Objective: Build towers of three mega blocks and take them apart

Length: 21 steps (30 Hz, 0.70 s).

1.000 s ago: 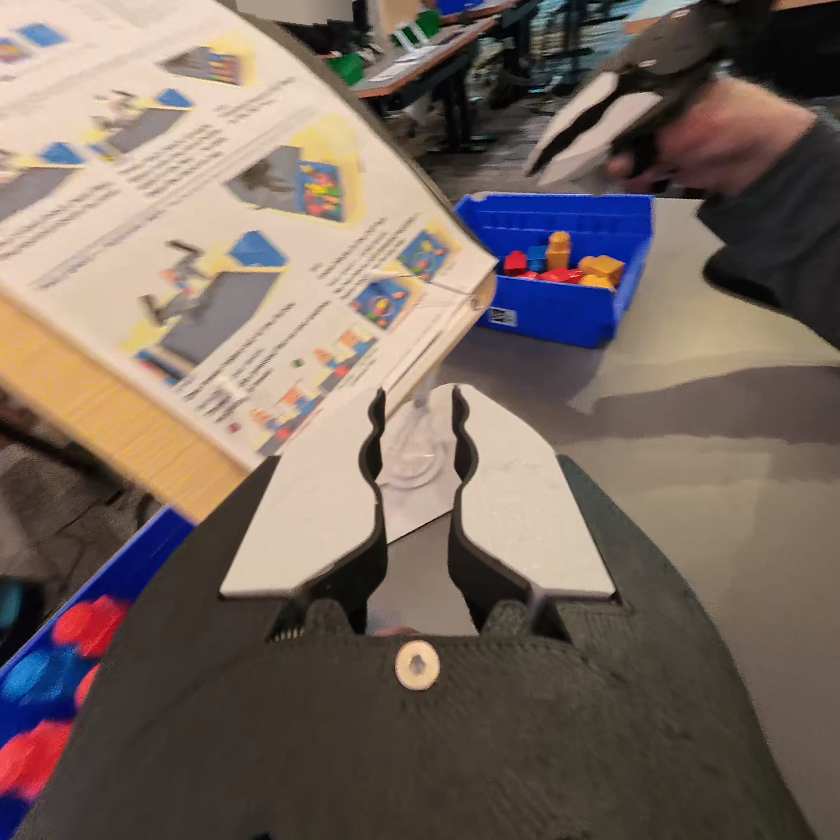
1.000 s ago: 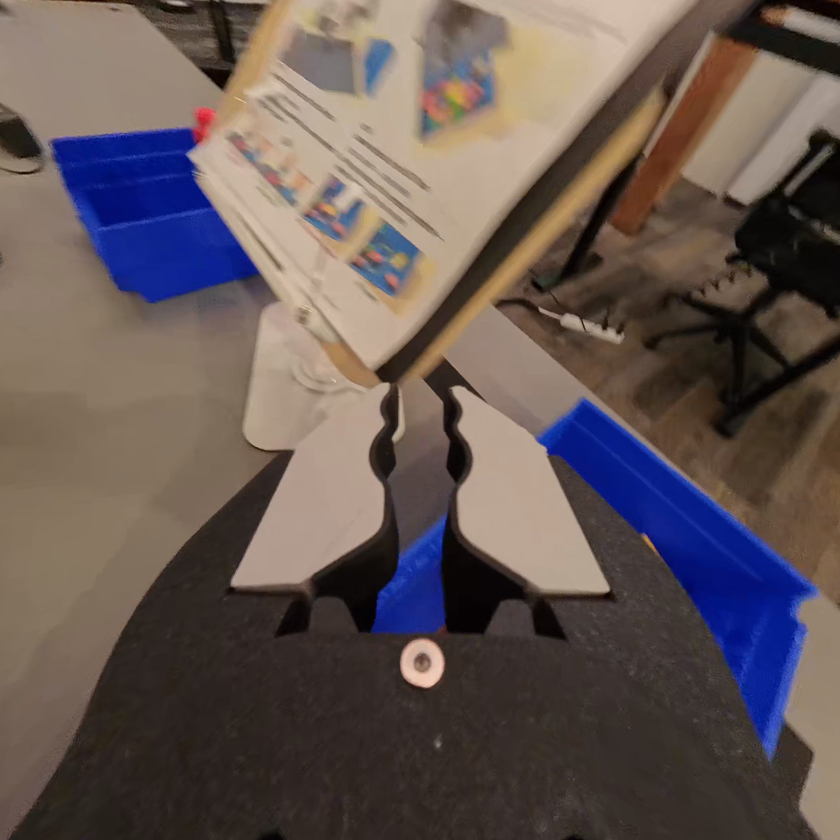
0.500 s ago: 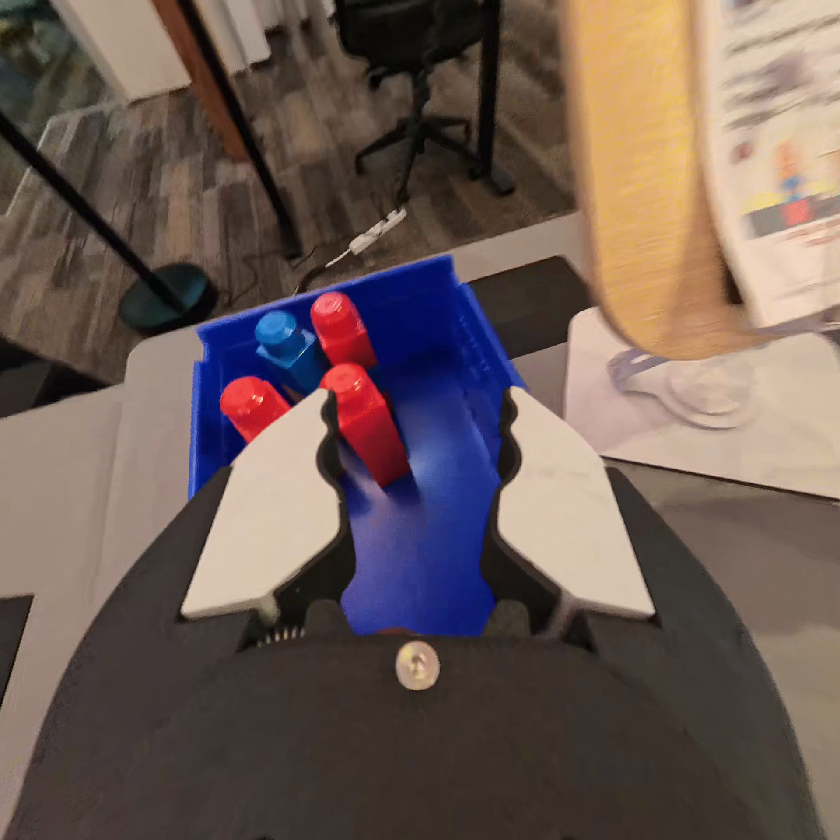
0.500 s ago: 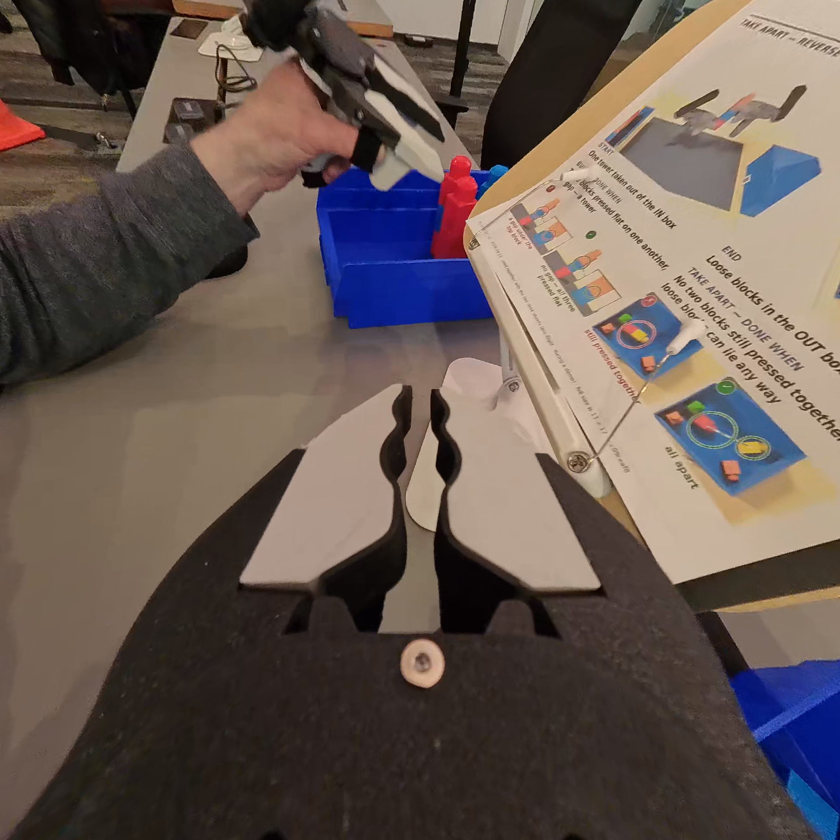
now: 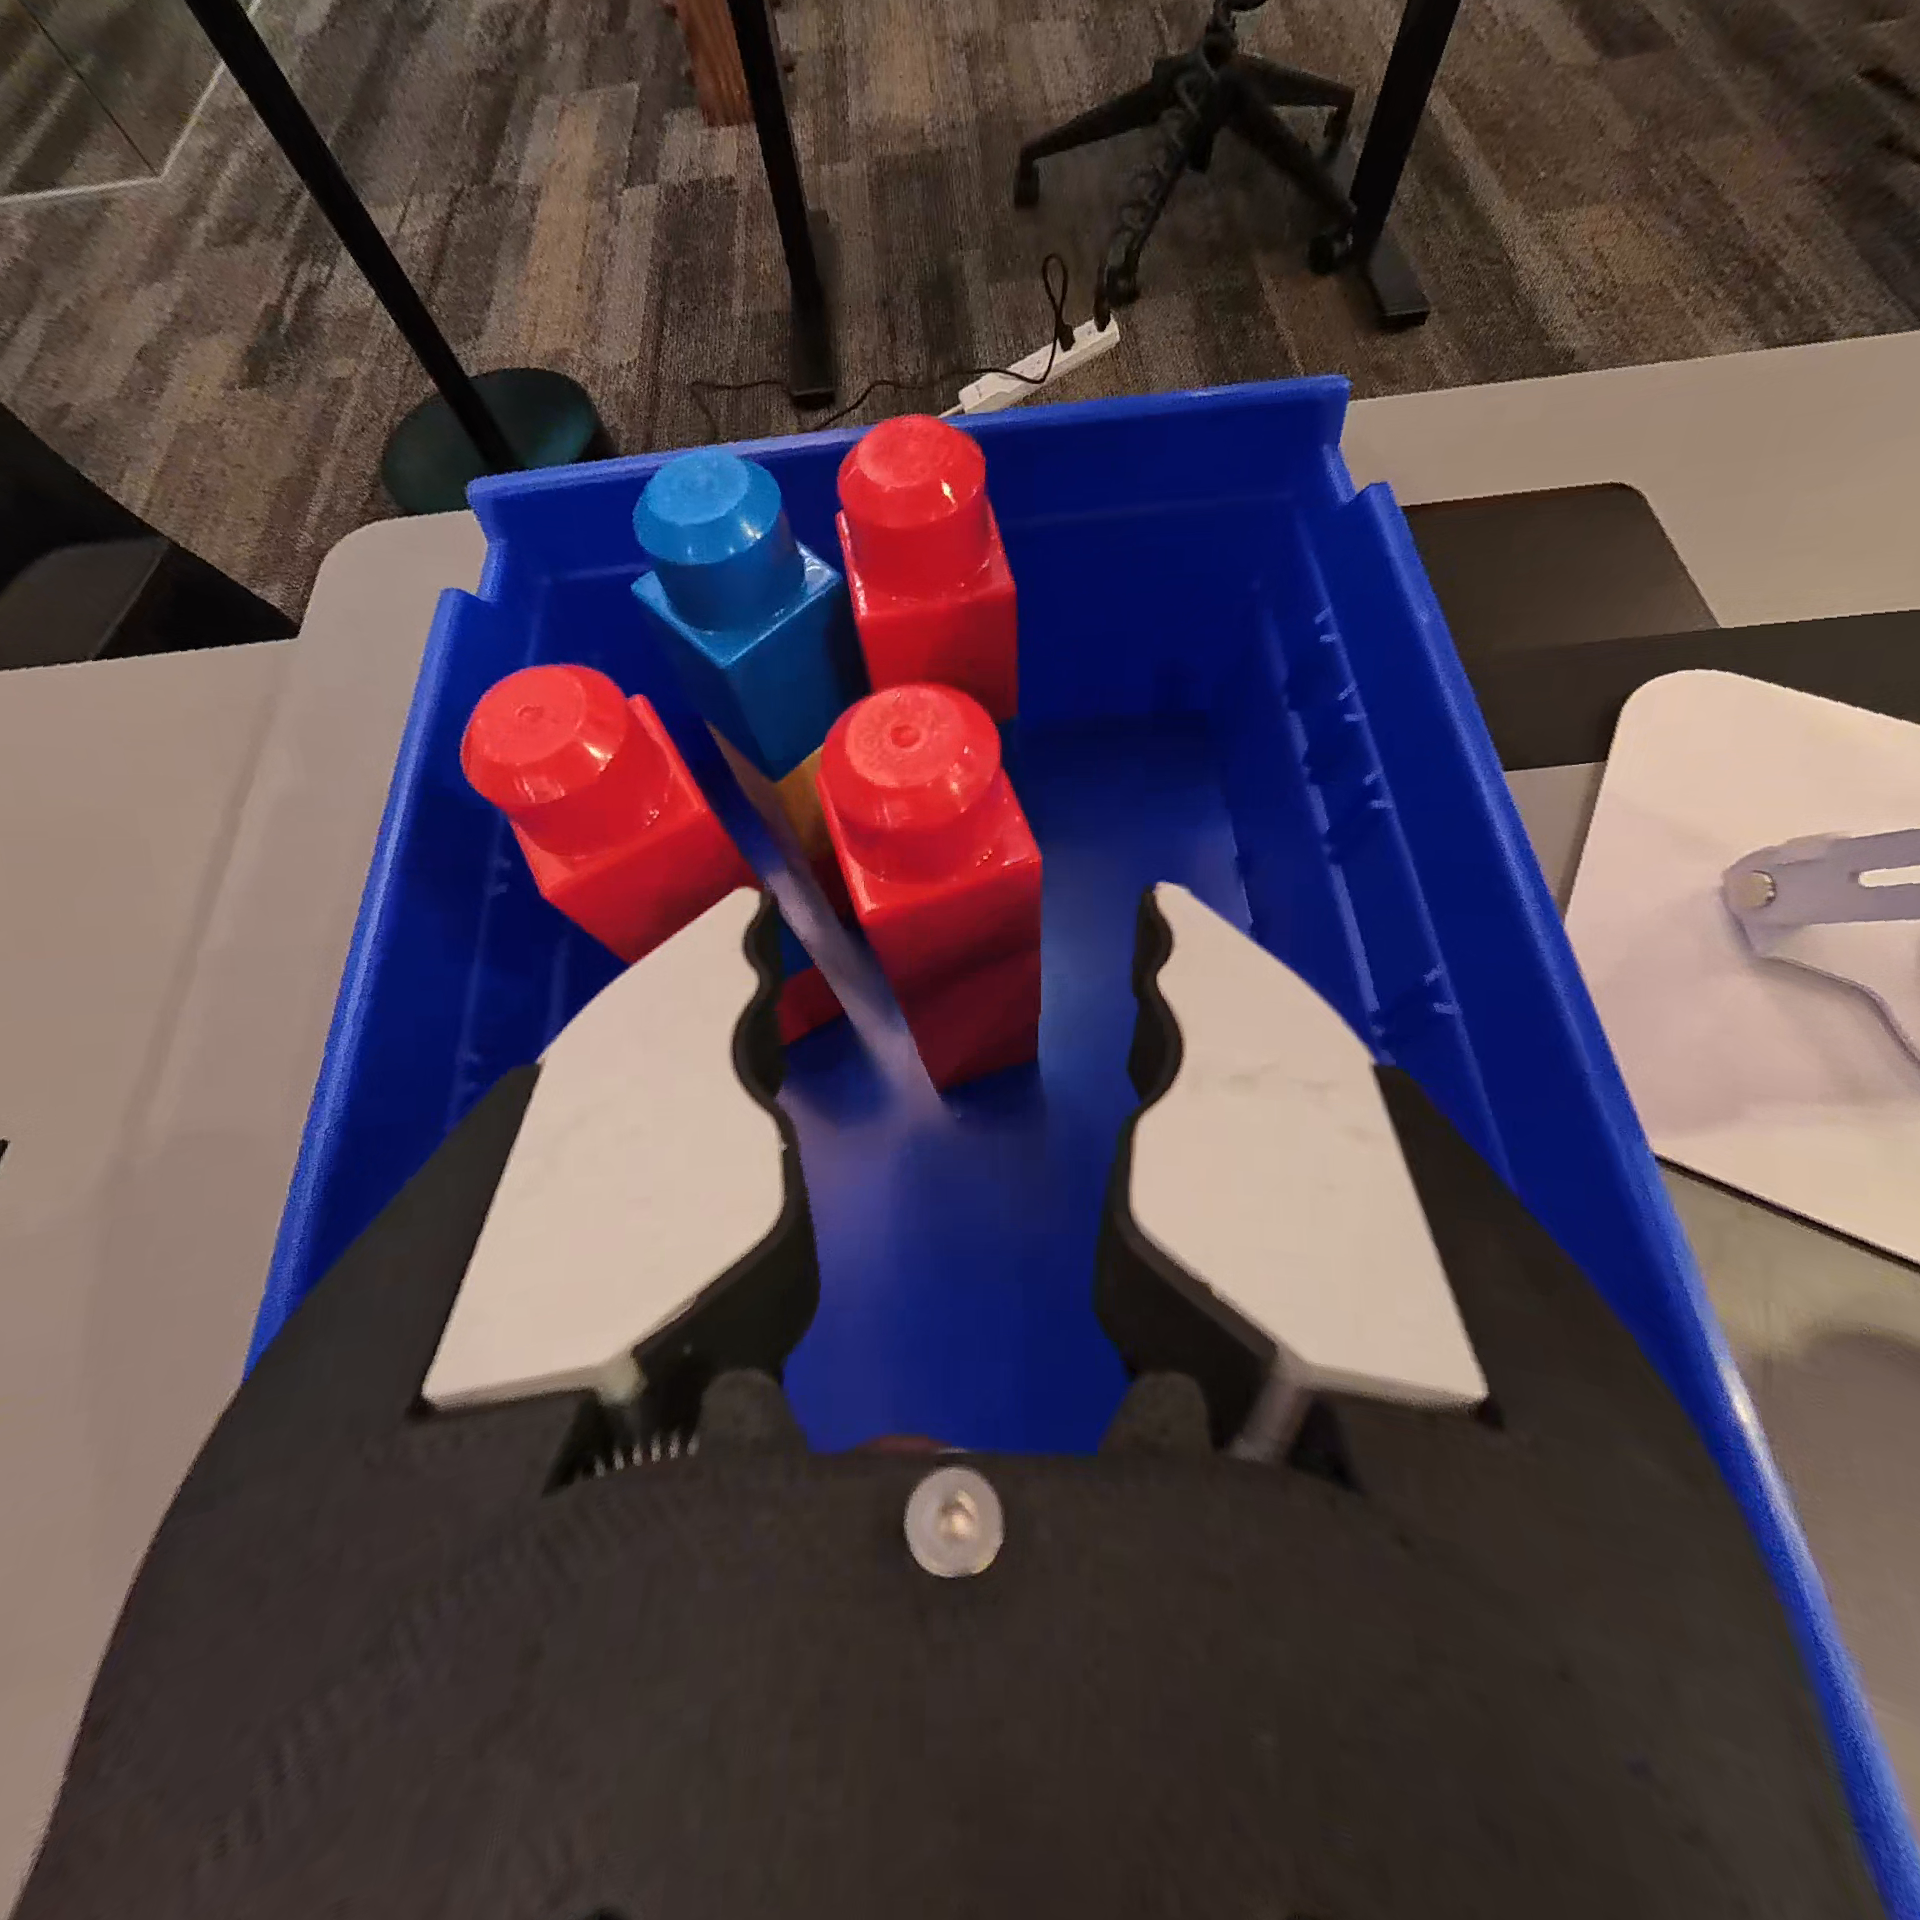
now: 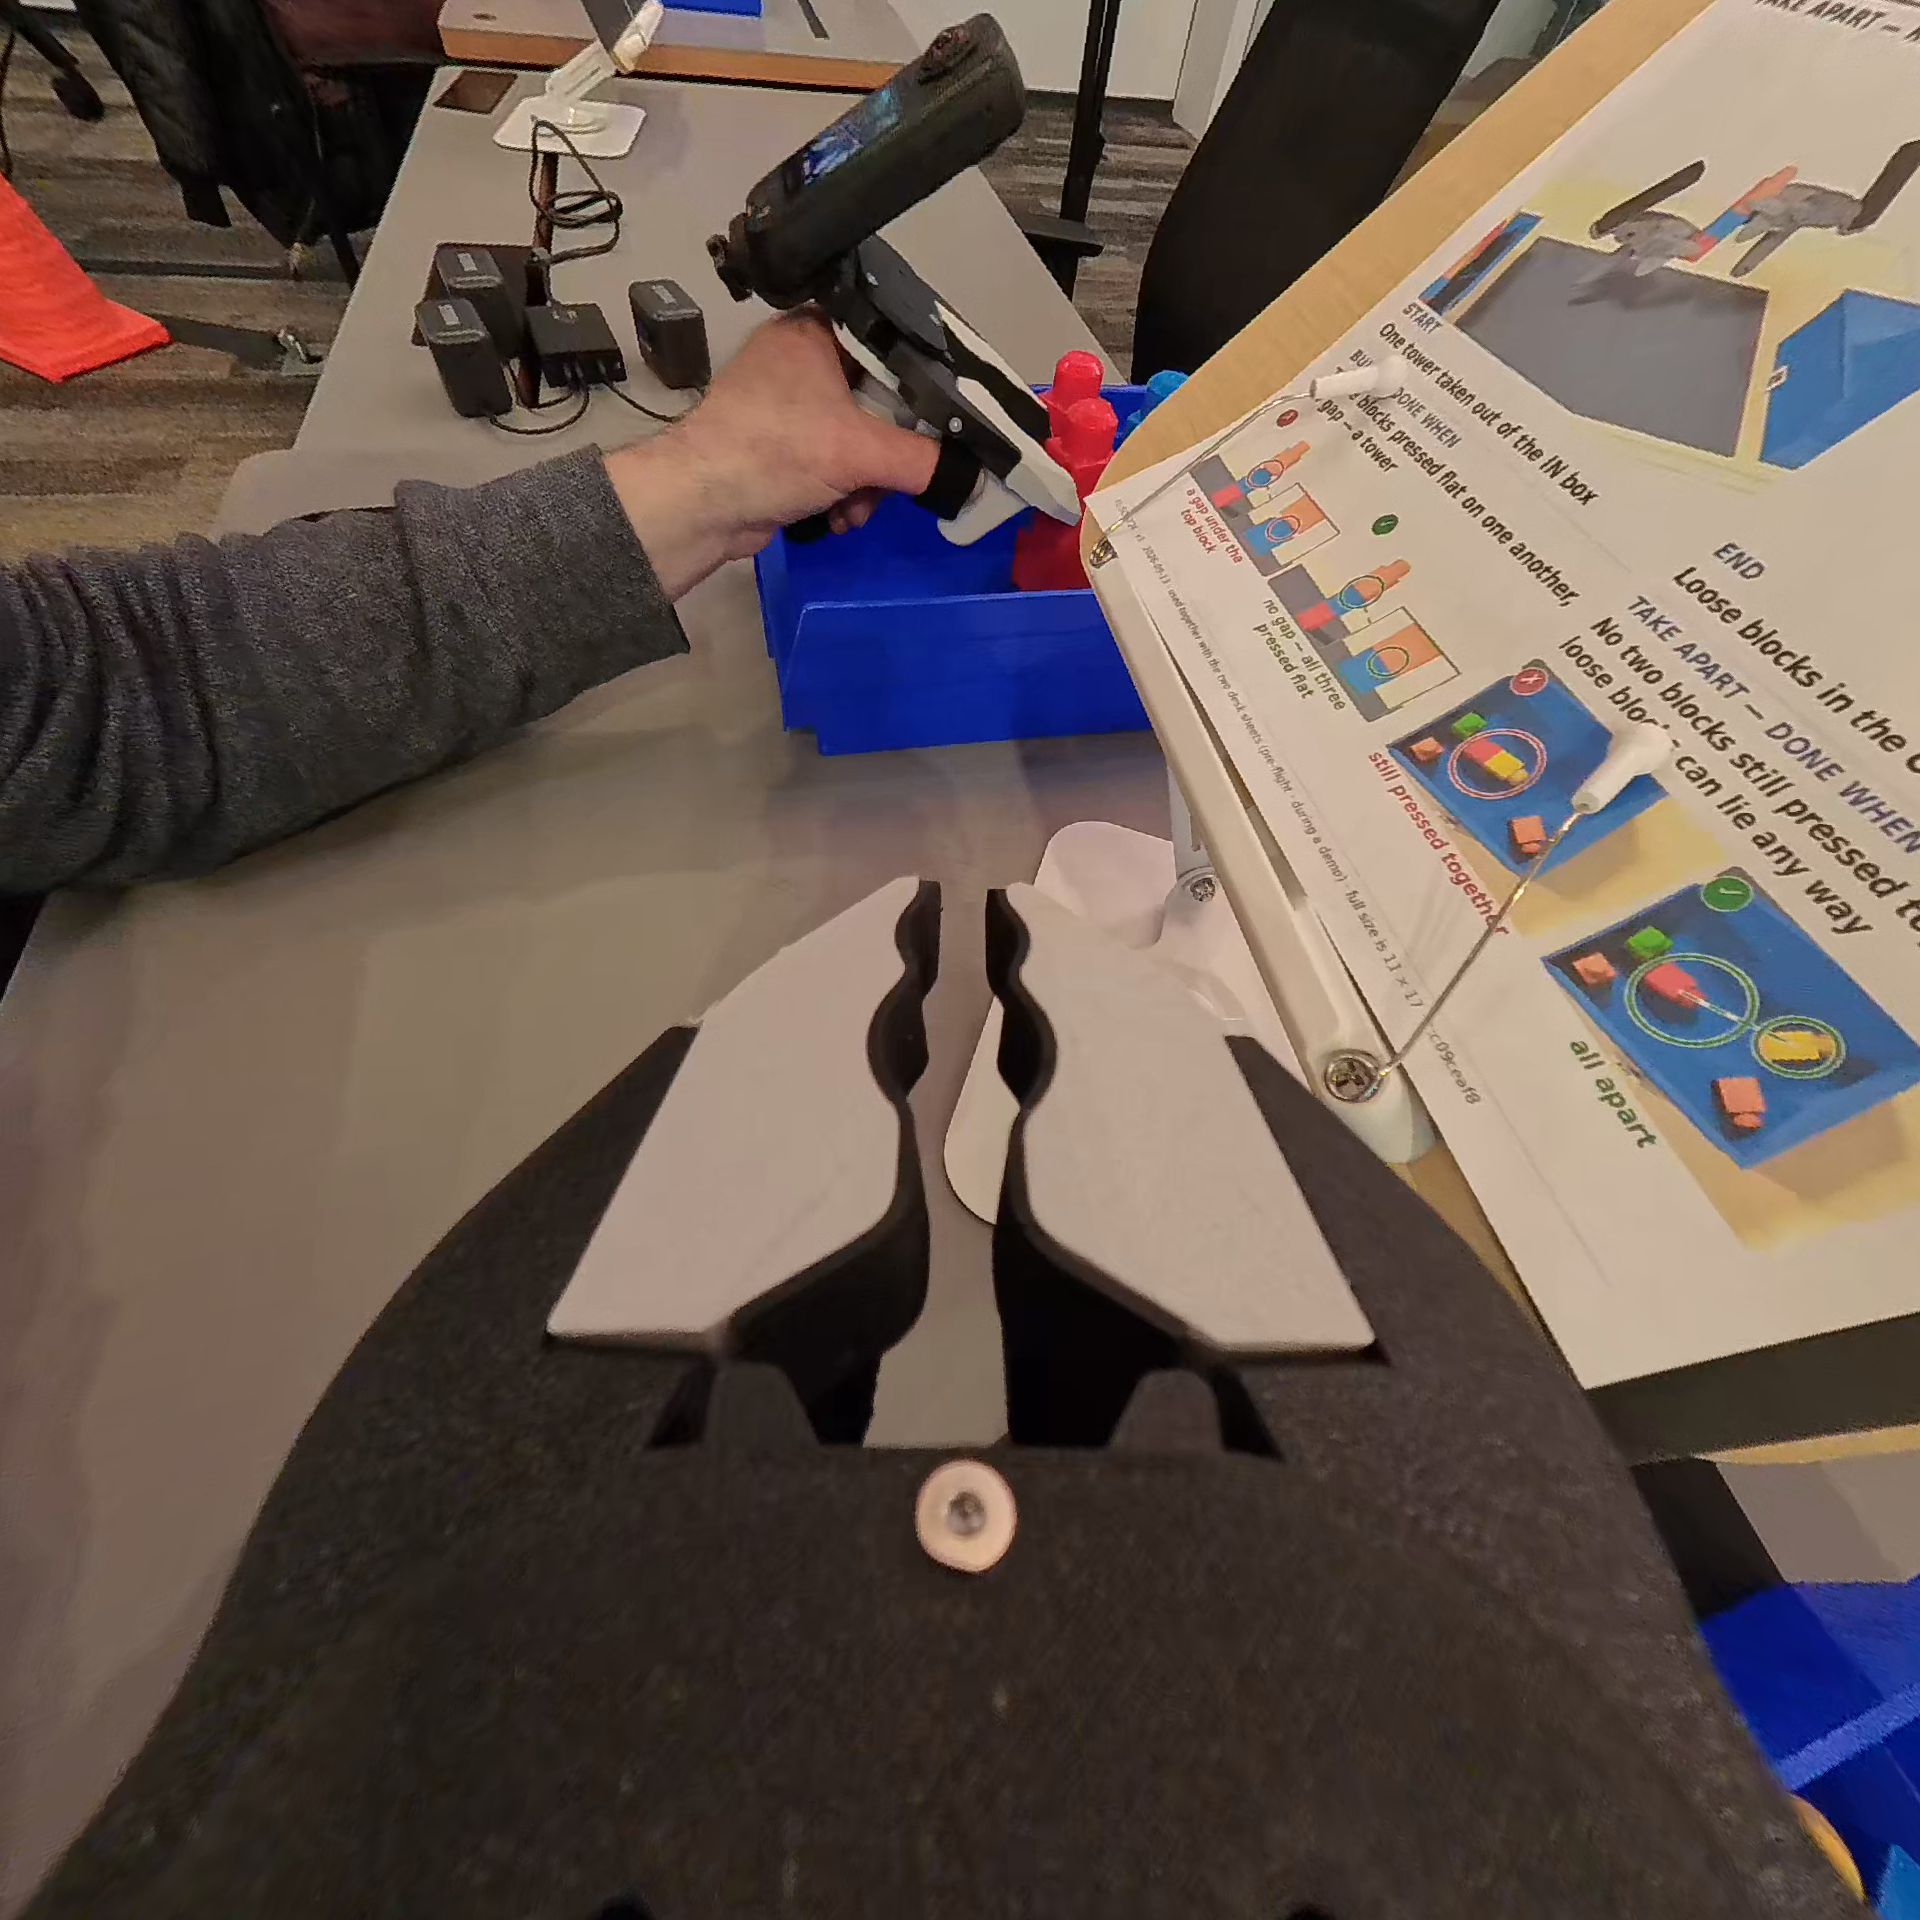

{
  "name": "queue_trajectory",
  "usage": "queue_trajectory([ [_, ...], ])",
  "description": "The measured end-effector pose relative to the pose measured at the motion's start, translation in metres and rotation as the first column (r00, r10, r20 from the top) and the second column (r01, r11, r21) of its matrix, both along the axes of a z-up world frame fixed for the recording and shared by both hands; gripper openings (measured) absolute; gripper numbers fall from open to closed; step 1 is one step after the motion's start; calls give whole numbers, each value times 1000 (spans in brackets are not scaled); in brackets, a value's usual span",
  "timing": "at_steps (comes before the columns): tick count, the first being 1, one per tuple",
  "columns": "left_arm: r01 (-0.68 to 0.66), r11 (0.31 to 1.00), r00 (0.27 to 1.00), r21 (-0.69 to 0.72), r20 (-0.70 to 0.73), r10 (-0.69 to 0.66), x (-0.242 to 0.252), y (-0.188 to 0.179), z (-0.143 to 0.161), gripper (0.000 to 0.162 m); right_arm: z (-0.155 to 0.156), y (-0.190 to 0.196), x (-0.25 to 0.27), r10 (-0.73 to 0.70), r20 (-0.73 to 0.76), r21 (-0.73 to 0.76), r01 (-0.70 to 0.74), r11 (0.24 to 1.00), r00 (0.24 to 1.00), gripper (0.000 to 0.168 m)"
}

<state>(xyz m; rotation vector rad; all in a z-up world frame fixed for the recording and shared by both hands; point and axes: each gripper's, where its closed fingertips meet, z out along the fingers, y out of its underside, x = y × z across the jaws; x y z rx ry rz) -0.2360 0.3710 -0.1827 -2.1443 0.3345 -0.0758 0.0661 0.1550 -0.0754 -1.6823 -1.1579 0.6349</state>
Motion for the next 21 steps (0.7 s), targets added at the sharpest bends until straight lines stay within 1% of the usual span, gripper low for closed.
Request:
queue_trajectory([
  [3,10,1000,1000,-9,2,-10,4,4,-6,54,-1,0,-1,3,0,-2,-3,1000,1000,8],
  [6,15,1000,1000,-3,-10,-15,5,7,-8,38,-3,1,-2,4,2,-4,-4,1000,1000,8],
  [7,15,1000,1000,-2,-9,-15,5,7,-8,35,-3,1,-2,5,1,-6,-5,1000,1000,8],
  [11,28,1000,1000,-3,11,-28,3,6,-9,35,-3,1,-2,7,0,-3,-7,1000,1000,8],
  [14,63,998,998,-1,29,-63,6,2,-3,35,-2,1,-3,10,-5,-2,-10,1000,1000,8],
  [17,110,994,994,26,26,-111,9,-4,12,35,0,-2,-5,27,-12,5,-27,1000,1000,9],
  [19,193,980,980,48,37,-195,18,-13,27,35,1,-4,-8,36,-18,7,-36,999,999,10],
  [21,219,974,974,51,43,-221,20,-21,41,35,0,-6,-10,45,-14,8,-45,999,999,12],
])
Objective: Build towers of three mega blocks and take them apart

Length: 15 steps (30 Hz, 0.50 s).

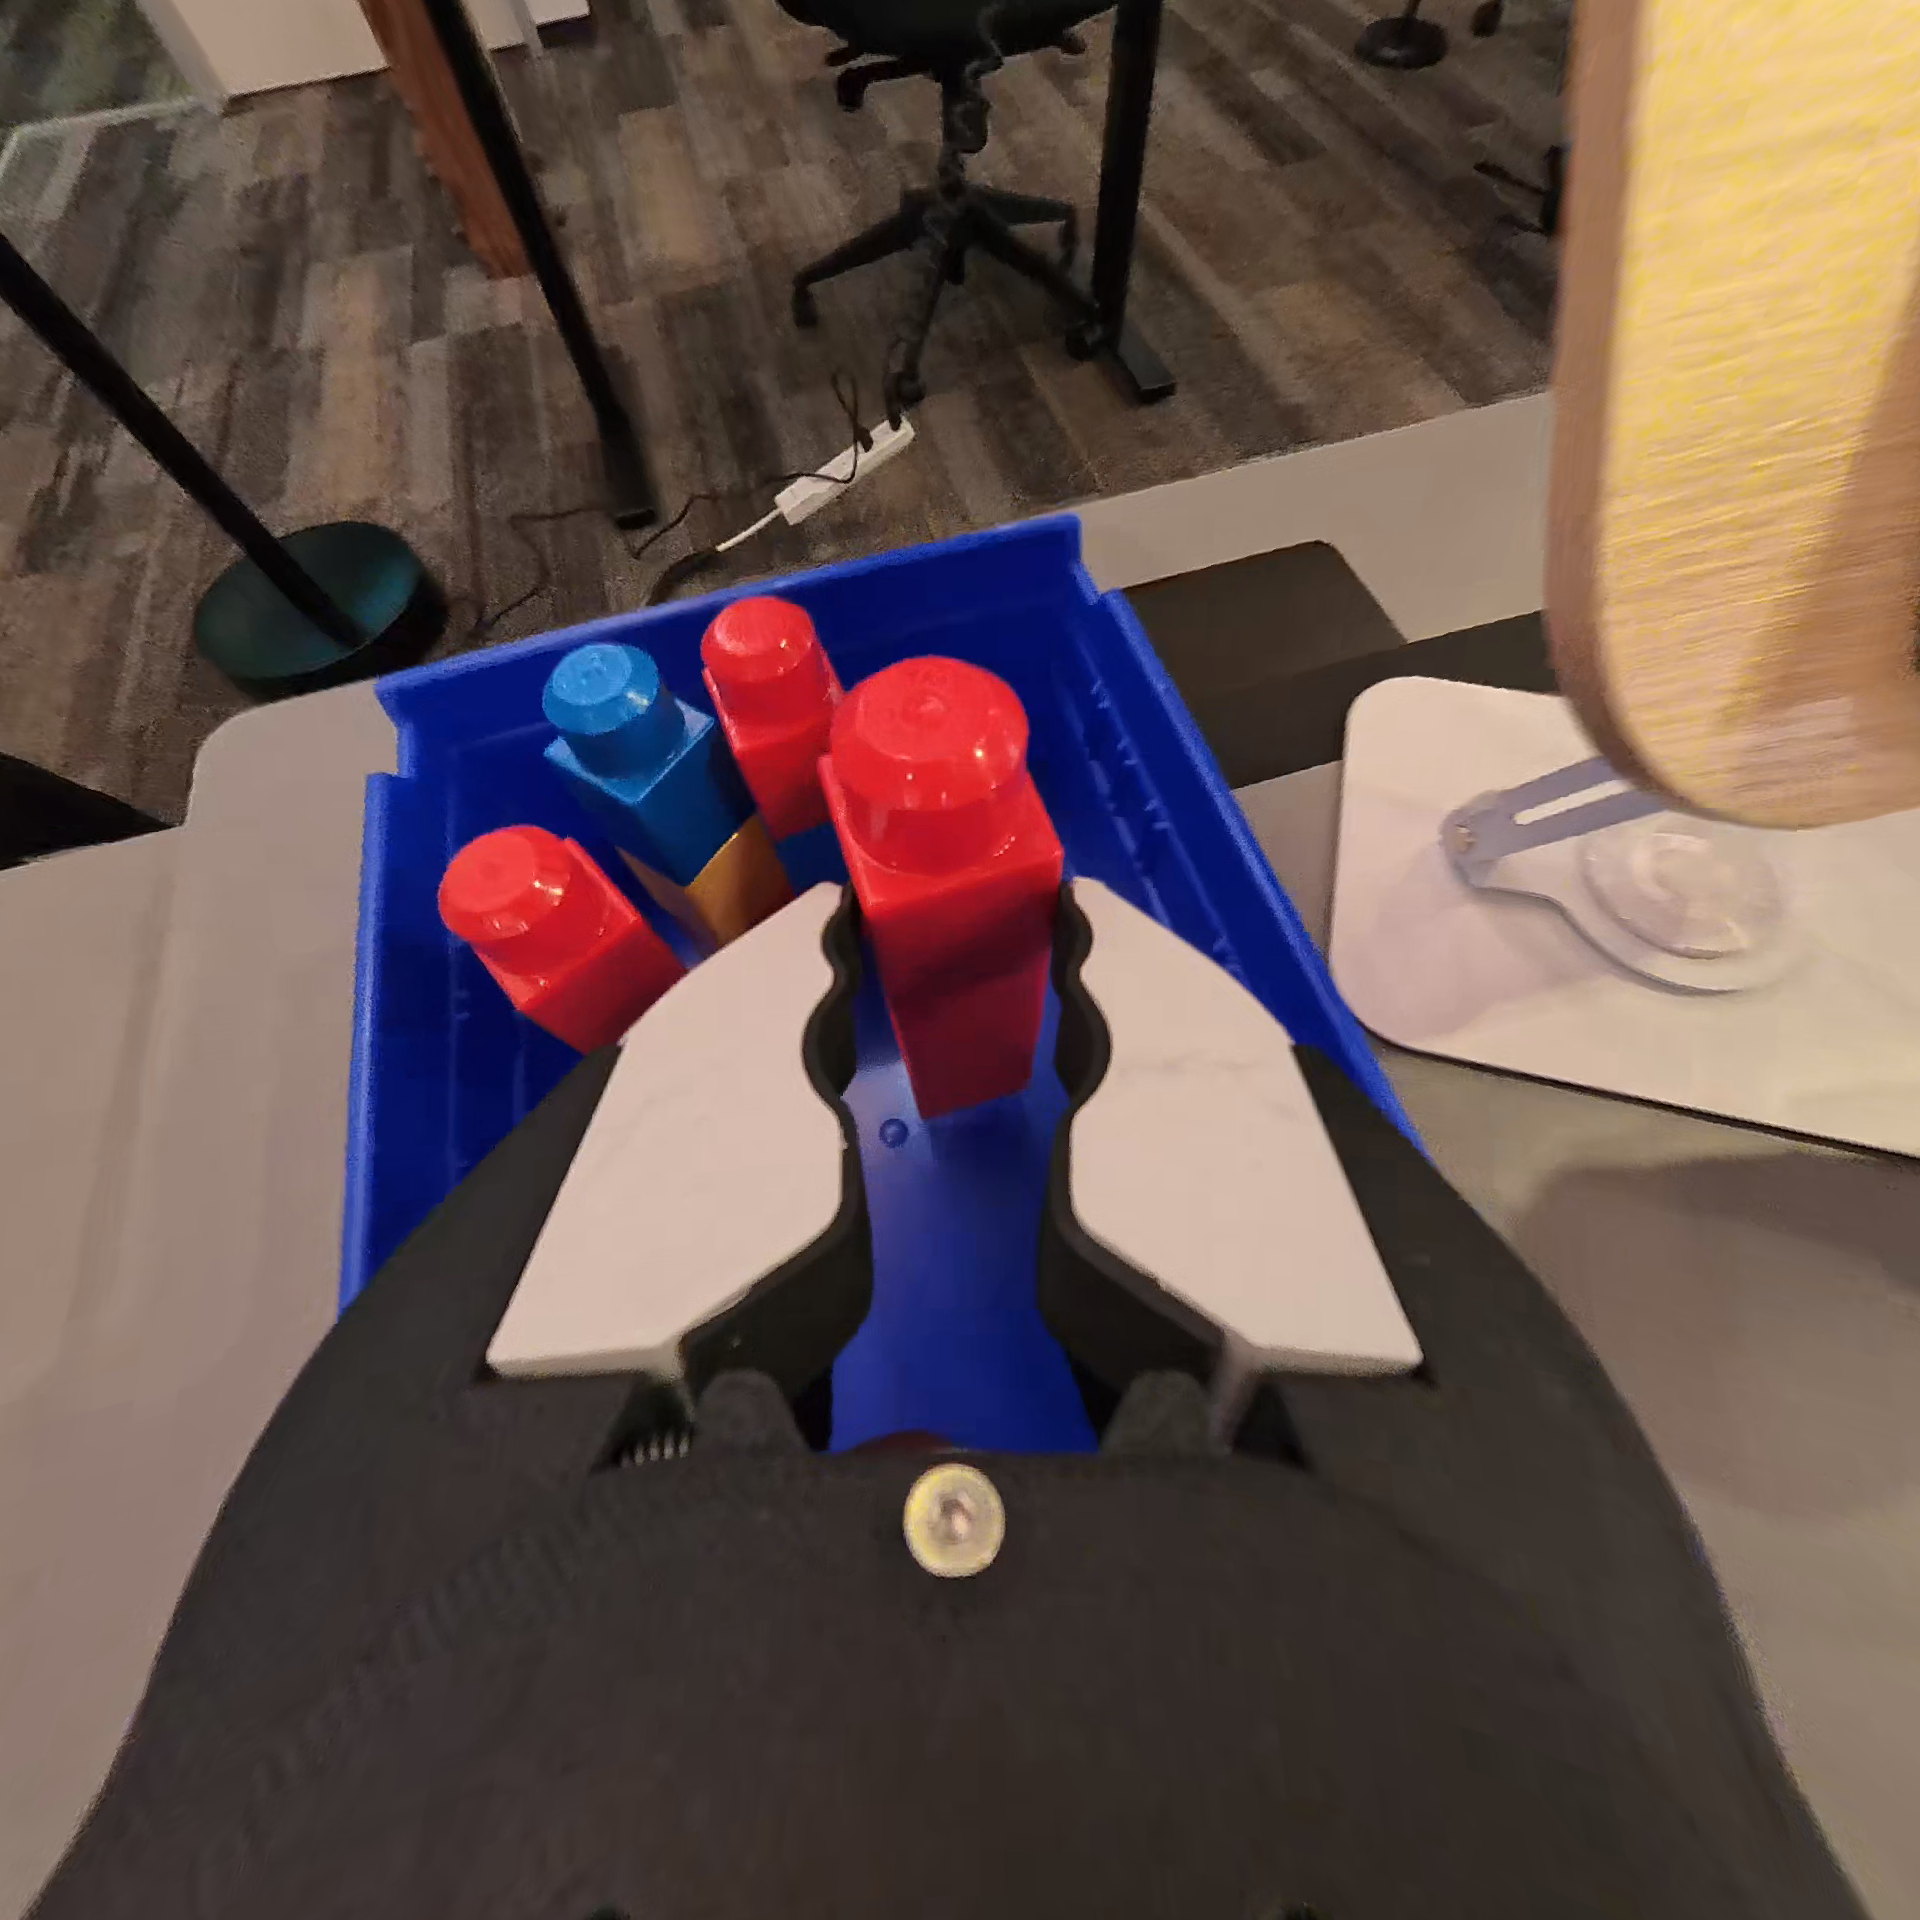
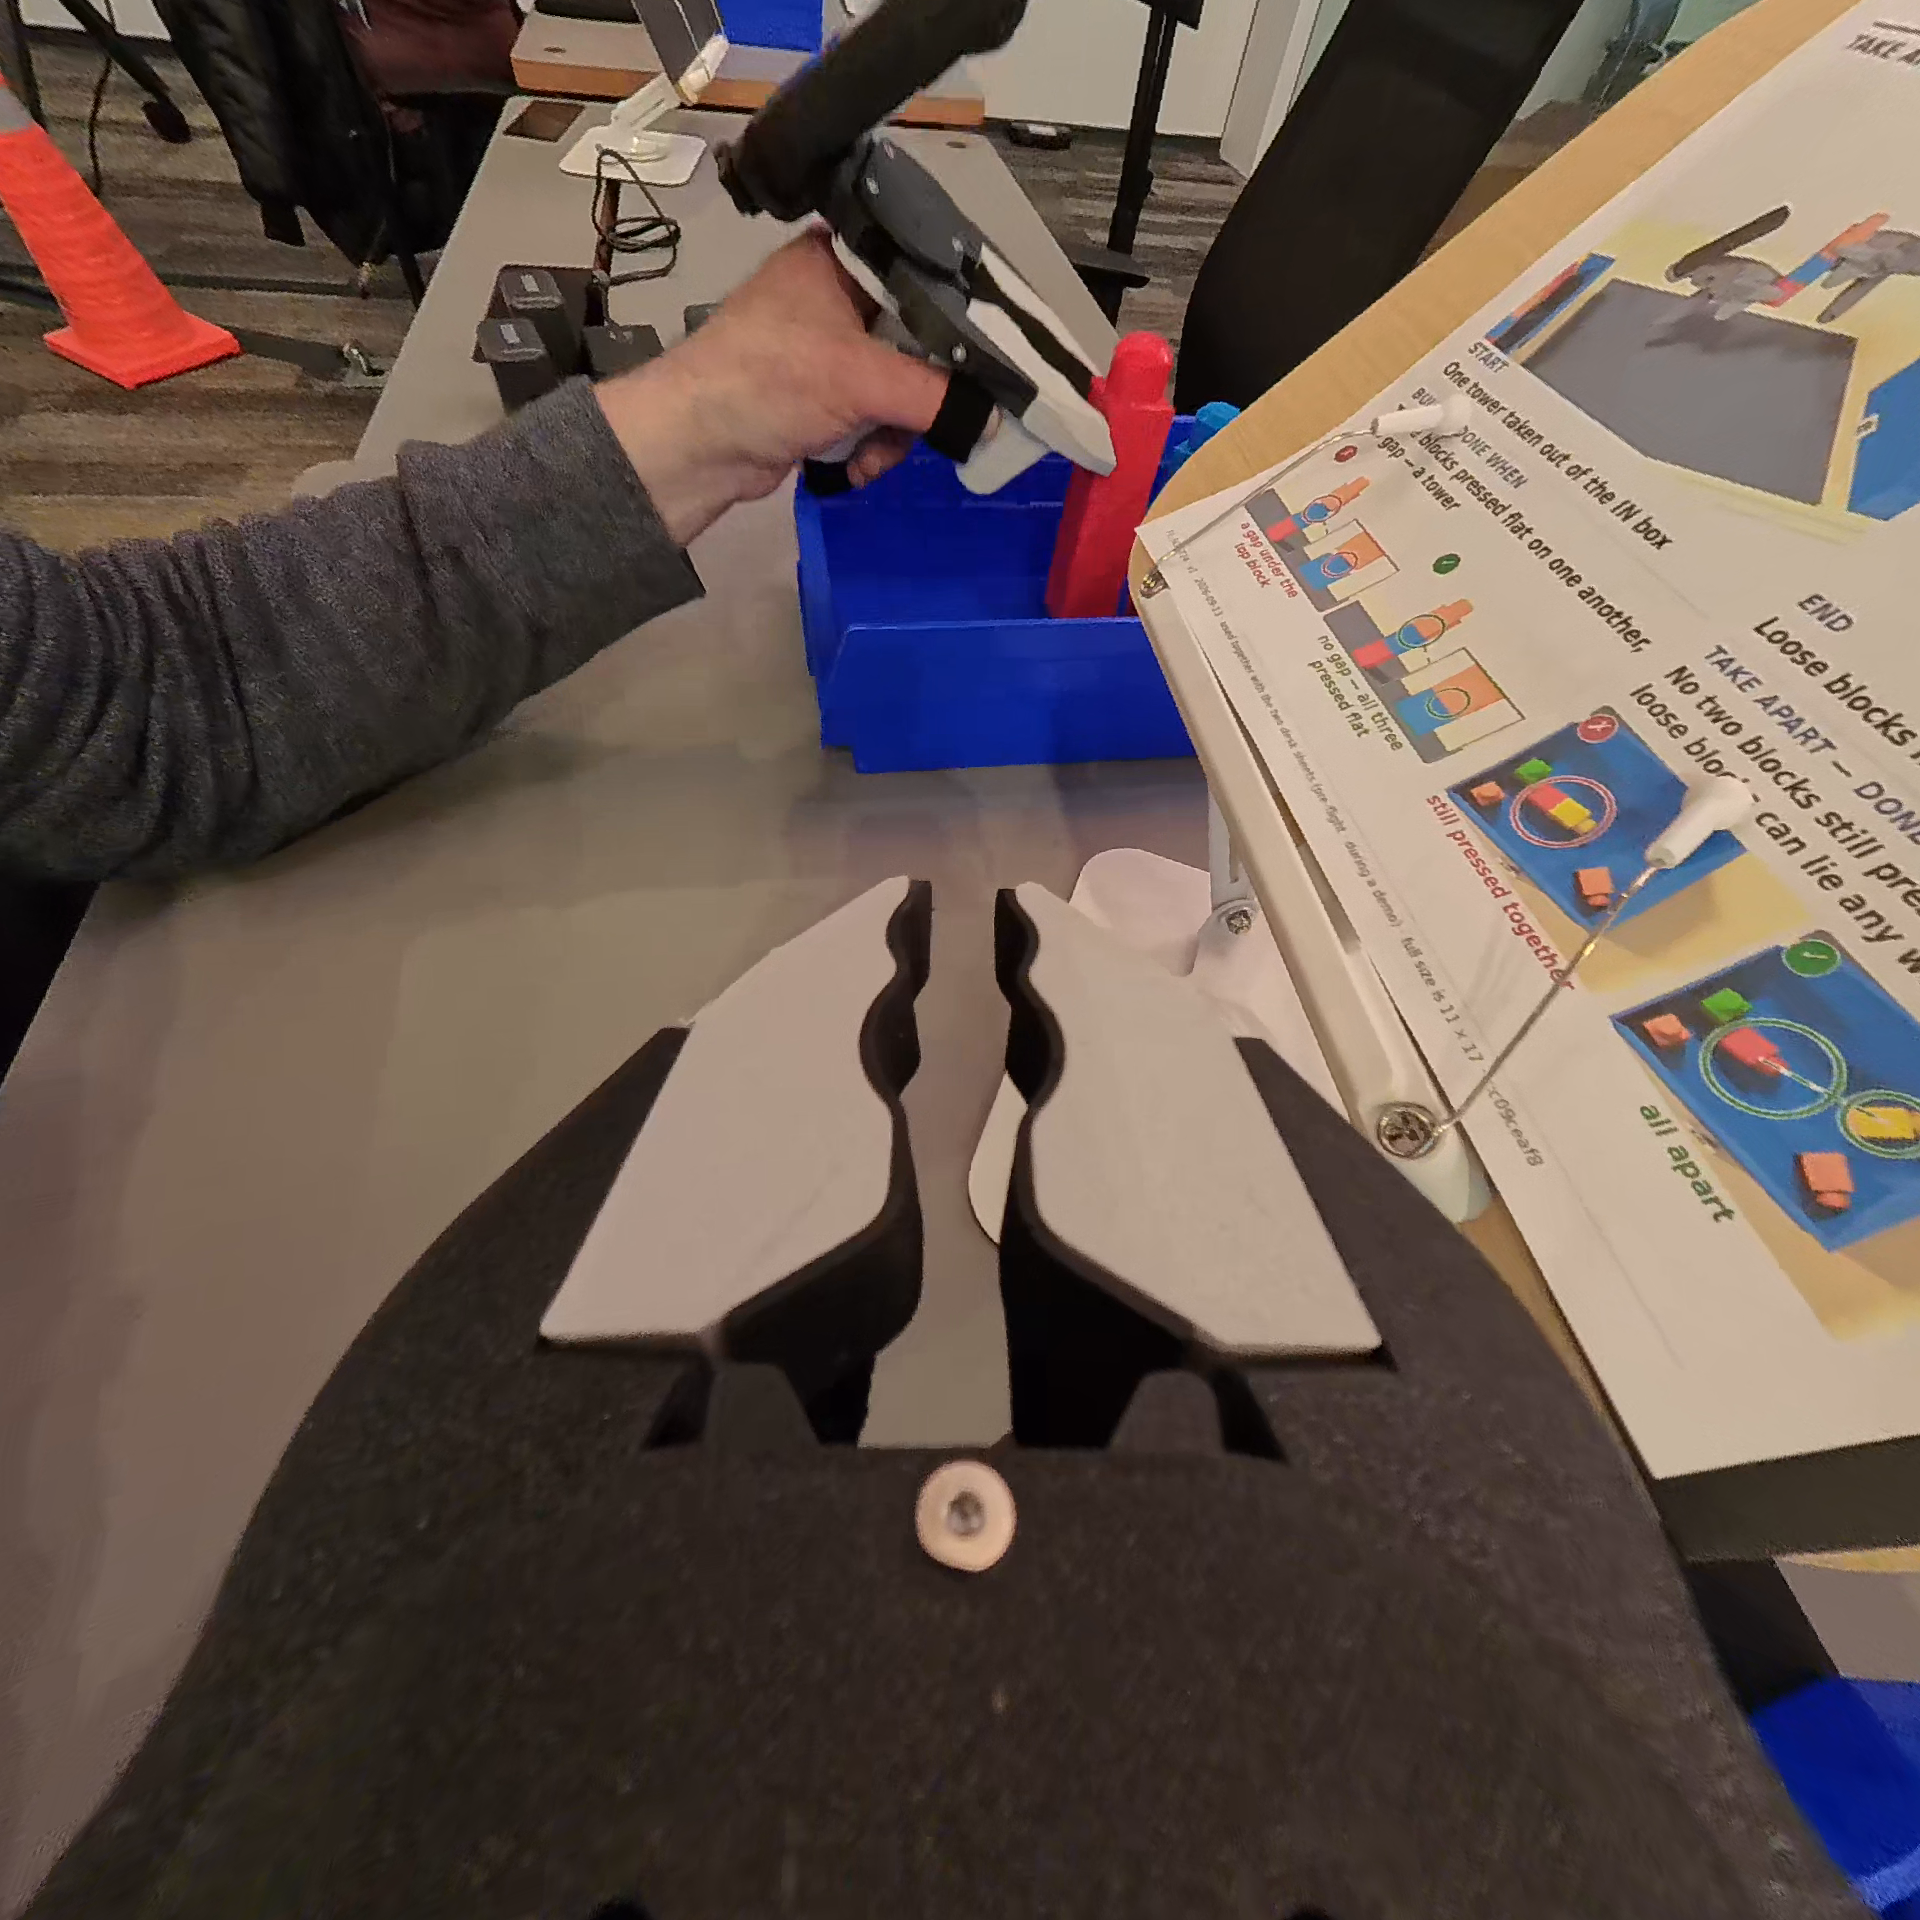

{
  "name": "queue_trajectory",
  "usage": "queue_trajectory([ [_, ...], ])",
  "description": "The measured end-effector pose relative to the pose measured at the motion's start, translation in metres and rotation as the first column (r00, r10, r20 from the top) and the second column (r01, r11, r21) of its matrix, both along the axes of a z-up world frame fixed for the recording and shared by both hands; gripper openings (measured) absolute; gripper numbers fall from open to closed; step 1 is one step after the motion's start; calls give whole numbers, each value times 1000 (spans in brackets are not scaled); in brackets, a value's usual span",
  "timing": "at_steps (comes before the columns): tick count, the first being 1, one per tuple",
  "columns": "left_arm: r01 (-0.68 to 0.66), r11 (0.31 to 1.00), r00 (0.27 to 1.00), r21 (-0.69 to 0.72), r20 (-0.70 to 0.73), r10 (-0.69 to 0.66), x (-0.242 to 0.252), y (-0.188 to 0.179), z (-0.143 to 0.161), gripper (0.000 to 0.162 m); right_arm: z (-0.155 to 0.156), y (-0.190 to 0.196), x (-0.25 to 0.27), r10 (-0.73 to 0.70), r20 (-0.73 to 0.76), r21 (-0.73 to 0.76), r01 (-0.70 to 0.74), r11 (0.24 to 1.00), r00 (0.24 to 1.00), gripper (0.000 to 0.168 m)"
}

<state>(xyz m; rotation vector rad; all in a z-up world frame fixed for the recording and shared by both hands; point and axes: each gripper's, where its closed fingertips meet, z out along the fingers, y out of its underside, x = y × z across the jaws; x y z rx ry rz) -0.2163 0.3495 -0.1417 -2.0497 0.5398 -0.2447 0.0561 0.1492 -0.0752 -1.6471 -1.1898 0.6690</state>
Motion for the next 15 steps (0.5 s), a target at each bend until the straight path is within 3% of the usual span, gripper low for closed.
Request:
queue_trajectory([
  [8,195,973,976,122,73,-204,23,-44,70,35,2,-9,-14,55,-21,13,-55,998,998,15],
  [11,323,928,931,187,116,-347,46,-75,103,34,9,-12,-21,77,-74,34,-75,997,994,23],
  [15,540,807,803,239,139,-579,96,-129,134,35,17,-13,-27,94,-139,61,-86,994,986,36],
])
